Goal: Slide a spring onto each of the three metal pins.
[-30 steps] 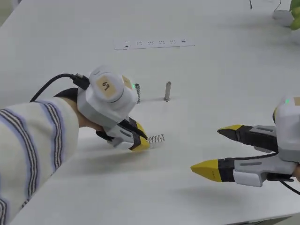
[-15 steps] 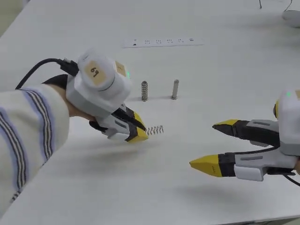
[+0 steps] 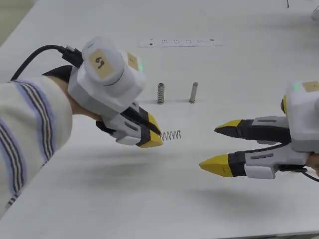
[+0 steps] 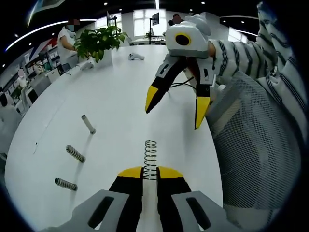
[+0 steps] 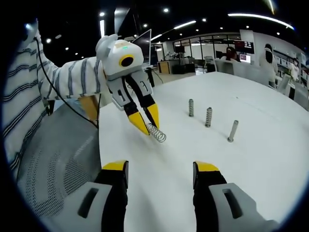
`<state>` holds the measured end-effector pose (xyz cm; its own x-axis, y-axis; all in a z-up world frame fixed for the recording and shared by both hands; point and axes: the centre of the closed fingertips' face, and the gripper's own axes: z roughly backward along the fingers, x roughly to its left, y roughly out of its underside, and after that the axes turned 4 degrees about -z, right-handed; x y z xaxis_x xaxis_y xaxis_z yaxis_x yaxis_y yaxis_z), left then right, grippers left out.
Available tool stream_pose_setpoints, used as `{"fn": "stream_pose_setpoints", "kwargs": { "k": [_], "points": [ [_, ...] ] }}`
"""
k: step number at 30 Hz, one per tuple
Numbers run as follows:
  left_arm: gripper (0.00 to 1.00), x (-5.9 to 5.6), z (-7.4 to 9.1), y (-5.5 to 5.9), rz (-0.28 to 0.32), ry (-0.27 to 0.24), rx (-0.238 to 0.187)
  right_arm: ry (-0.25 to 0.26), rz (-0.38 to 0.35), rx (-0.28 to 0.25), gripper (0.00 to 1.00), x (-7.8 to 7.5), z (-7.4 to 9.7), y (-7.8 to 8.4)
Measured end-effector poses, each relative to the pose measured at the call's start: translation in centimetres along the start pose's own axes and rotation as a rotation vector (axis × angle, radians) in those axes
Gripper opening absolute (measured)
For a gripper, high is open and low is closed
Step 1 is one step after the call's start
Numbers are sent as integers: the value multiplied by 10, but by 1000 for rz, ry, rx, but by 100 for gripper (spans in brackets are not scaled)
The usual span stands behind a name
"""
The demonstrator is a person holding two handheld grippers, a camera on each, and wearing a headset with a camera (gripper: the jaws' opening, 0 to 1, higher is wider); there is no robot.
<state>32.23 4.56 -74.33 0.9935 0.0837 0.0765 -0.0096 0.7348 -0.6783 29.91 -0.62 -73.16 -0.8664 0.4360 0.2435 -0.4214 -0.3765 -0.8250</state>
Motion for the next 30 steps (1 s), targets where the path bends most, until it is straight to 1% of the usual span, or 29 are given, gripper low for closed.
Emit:
{"fn": "stream_pose_setpoints", "kwargs": {
  "k": [2,3,5,8,14,16,18,19,22,25,28,29,30],
  "points": [
    [2,0,0,1,-15,-10,2,-20,2,-6,47,3,-3,-4],
    [2,-1,0,1,-18,-6,1,-24,6,-5,45,4,-4,-4],
    [2,-4,0,1,-16,1,-2,-30,17,-1,43,5,-7,-6],
    [2,-6,-1,1,-13,5,-7,-20,35,9,41,1,-12,-6],
    [2,-10,-2,0,1,4,-12,-38,44,22,39,1,-20,-7],
    [2,-11,-3,0,3,5,-13,-43,46,24,37,1,-21,-7],
    [2,-14,-5,0,3,10,-18,-60,51,28,34,4,-23,-8],
    [2,-14,-6,-1,3,10,-18,-60,53,24,32,4,-23,-9],
    [2,-14,-6,-2,8,9,-24,-83,42,19,26,7,-25,-10],
    [2,-15,-6,-4,15,6,-37,-96,49,36,23,9,-28,-8],
    [1,-16,-6,-5,13,8,-39,-117,40,46,10,12,-30,-6],
    [1,-17,-6,-3,9,14,-30,-109,35,54,7,9,-31,-5],
    [1,-18,-6,-2,4,15,-29,-115,27,55,7,10,-31,-4]
  ]
}}
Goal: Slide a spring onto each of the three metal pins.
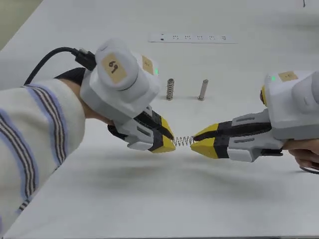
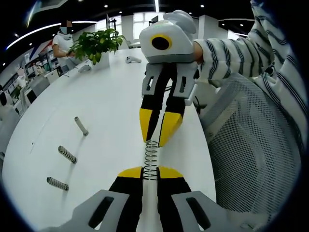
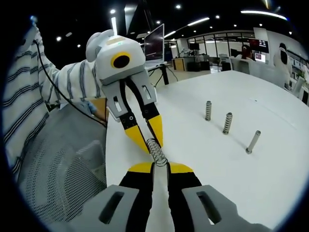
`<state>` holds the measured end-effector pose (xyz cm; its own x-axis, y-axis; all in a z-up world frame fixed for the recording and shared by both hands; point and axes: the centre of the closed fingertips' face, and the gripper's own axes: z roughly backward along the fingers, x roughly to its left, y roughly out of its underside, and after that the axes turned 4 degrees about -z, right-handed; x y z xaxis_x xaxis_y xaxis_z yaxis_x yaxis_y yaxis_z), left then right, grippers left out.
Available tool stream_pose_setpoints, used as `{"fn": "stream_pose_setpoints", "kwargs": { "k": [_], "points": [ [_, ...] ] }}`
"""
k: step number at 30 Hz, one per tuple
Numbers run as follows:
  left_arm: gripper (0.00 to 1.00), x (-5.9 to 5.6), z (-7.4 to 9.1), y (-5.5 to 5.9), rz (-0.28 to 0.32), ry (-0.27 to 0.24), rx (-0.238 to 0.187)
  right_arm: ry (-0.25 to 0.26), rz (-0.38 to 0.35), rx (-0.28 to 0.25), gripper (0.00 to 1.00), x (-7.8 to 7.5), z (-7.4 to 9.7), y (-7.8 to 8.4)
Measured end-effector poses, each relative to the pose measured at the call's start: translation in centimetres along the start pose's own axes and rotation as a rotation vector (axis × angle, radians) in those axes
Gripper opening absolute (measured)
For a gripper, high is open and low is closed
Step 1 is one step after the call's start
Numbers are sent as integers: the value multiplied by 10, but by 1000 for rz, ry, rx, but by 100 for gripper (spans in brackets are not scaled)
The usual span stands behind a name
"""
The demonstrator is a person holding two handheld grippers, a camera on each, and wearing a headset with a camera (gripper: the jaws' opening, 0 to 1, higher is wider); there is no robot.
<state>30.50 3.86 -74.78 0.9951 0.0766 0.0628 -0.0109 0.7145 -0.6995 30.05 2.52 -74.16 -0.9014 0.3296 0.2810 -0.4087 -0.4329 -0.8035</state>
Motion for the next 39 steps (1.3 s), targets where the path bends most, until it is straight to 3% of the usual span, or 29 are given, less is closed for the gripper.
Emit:
{"fn": "stream_pose_setpoints", "kwargs": {
  "k": [10,22,29,39],
  "points": [
    [1,-5,4,3,18,-10,-15,-31,17,25,8,5,-7,0],
    [1,-9,8,4,14,-13,-36,-95,29,13,8,13,-11,-4],
    [1,-12,4,3,42,-17,-82,-113,78,12,8,16,-8,-3],
    [1,-17,1,-3,77,-44,-141,-113,132,61,8,19,-1,-3]
  ]
}}
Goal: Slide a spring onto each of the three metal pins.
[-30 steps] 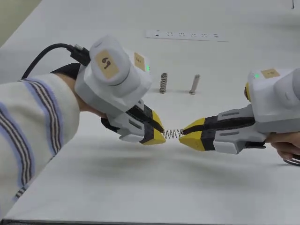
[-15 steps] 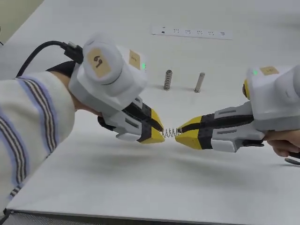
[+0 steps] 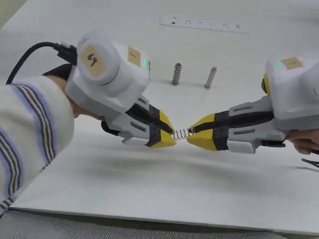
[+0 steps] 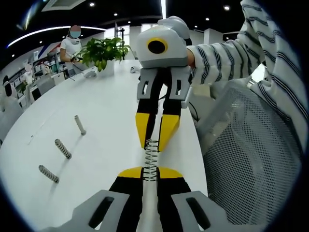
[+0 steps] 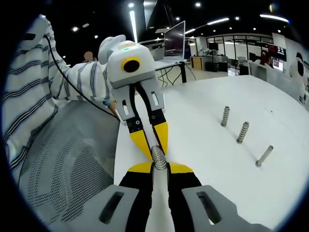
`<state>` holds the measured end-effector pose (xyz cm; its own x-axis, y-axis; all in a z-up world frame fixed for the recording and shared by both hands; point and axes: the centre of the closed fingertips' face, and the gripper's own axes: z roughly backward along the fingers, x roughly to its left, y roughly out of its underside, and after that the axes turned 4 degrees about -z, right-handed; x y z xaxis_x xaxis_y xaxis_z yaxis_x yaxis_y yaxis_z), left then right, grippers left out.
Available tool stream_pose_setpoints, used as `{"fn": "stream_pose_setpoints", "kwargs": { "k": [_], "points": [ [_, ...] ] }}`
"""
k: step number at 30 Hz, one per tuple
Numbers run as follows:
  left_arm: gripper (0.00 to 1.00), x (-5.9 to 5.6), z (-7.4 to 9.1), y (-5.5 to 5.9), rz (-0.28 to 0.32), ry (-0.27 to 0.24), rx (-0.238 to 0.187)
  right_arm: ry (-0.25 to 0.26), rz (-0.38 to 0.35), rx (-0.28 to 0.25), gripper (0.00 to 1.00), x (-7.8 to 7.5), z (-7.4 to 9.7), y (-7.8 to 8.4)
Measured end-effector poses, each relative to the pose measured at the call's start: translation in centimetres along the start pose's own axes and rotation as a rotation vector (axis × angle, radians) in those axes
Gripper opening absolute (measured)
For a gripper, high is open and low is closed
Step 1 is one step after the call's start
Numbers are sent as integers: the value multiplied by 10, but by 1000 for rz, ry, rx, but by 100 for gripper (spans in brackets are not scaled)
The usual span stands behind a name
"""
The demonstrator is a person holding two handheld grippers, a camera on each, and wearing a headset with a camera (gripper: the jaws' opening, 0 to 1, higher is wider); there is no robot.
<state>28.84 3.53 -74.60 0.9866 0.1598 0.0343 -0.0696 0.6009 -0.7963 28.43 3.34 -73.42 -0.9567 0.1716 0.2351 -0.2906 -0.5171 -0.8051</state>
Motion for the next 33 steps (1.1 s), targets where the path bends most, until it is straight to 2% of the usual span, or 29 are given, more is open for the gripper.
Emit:
{"fn": "stream_pose_setpoints", "kwargs": {
  "k": [4,5,10,11,14,17,21,28,33],
  "points": [
    [1,2,-3,-3,20,-26,-40,14,41,22,8,-2,2,0],
    [1,1,-4,-4,40,-26,-57,15,48,28,8,-2,4,0],
    [1,-5,-4,-9,42,0,-101,-7,54,69,8,3,9,-2],
    [1,-5,-4,-10,41,2,-103,-4,31,79,8,4,10,-1],
    [1,-6,-6,-10,22,3,-105,-3,57,94,8,6,10,-2],
    [1,-12,-12,-10,-13,8,-105,-16,76,117,7,10,10,-2],
    [1,-17,-17,-8,-24,23,-106,-28,83,144,7,11,9,2],
    [1,-19,-20,-9,-52,22,-115,-20,91,174,8,14,8,3],
    [1,-17,-24,-9,-68,14,-117,0,113,220,8,12,8,5]
  ]
}}
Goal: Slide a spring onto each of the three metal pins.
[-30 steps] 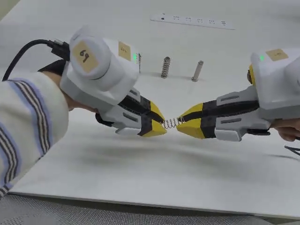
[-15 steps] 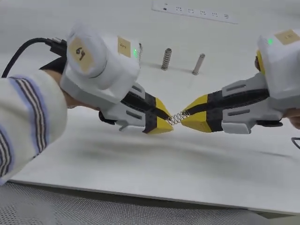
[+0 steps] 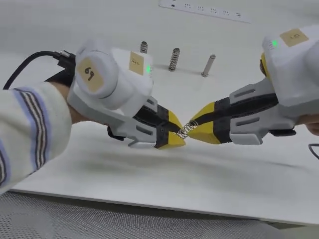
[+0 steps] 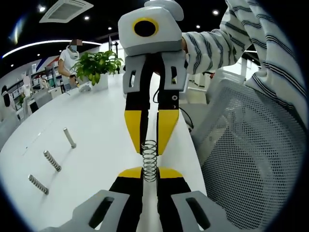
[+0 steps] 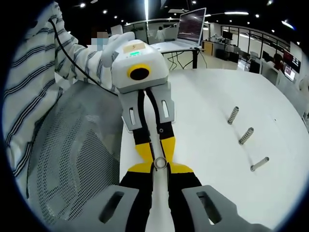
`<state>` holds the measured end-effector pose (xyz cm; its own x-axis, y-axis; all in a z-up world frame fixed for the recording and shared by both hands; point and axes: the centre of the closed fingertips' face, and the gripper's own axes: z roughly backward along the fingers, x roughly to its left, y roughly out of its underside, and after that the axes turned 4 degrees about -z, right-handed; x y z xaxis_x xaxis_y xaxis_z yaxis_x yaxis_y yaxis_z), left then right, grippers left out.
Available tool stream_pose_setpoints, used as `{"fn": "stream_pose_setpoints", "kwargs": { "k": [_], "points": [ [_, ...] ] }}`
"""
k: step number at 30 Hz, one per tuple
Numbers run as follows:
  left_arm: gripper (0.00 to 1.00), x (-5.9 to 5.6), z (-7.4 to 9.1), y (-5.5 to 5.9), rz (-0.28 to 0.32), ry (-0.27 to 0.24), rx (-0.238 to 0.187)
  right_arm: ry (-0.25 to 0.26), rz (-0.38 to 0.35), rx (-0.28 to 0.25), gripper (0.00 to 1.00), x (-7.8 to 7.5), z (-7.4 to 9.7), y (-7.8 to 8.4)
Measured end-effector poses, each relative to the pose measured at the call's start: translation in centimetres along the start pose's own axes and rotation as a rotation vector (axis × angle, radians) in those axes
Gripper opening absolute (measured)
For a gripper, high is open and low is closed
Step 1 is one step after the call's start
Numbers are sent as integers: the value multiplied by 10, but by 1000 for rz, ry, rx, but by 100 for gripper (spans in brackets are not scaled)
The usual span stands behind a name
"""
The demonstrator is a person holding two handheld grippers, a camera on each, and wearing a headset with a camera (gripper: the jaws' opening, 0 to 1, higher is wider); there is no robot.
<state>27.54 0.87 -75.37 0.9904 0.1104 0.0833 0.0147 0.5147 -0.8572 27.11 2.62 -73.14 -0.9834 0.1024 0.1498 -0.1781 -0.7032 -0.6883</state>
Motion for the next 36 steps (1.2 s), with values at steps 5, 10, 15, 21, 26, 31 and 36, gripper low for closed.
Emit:
{"fn": "stream_pose_setpoints", "kwargs": {
  "k": [5,10,15,21,26,31,36],
  "points": [
    [1,-1,-7,7,-21,-4,20,2,10,47,8,-1,-4,8],
    [1,-1,-6,7,-31,-11,26,-1,35,91,8,2,-6,8],
    [1,5,-4,9,-37,-36,34,13,63,125,8,-1,-9,6],
    [1,8,0,4,-27,-55,10,41,75,168,10,-6,-19,7],
    [1,9,2,10,-35,-63,37,39,80,174,8,-7,-24,7],
    [1,8,1,12,-45,-60,43,40,93,186,8,-6,-25,8],
    [1,9,1,13,-49,-60,53,42,106,212,8,-7,-25,11]
  ]
}}
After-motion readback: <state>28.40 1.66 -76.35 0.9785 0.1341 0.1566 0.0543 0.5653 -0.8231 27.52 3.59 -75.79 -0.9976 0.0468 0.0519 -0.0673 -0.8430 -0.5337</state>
